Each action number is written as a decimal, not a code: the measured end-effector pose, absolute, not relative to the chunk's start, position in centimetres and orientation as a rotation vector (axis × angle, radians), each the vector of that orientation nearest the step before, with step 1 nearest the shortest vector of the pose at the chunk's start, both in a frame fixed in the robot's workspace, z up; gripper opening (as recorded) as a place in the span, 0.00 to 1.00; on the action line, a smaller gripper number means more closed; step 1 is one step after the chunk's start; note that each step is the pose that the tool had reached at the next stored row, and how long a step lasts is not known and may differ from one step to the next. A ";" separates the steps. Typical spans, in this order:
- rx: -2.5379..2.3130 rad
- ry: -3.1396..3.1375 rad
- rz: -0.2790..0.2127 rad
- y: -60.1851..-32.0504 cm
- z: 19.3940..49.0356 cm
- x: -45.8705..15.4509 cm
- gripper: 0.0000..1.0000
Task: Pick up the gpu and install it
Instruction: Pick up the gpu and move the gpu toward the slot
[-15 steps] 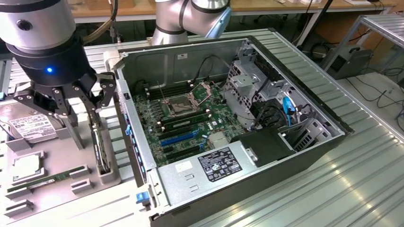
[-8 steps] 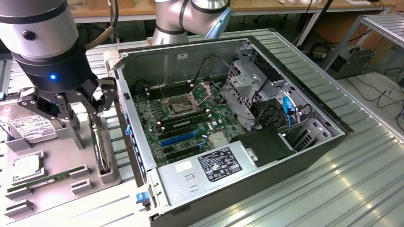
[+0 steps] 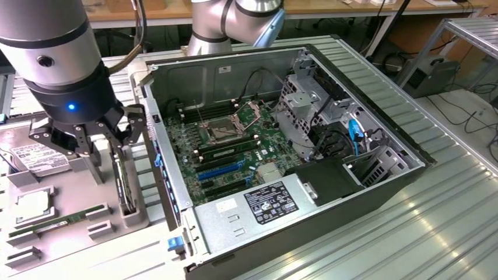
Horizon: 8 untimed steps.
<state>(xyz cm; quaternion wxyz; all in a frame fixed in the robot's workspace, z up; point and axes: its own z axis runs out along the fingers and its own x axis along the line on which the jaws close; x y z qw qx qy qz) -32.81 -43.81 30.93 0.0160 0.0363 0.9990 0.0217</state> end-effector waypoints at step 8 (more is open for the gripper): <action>0.113 3.107 0.068 -43.8 29.0 -32.8 0.42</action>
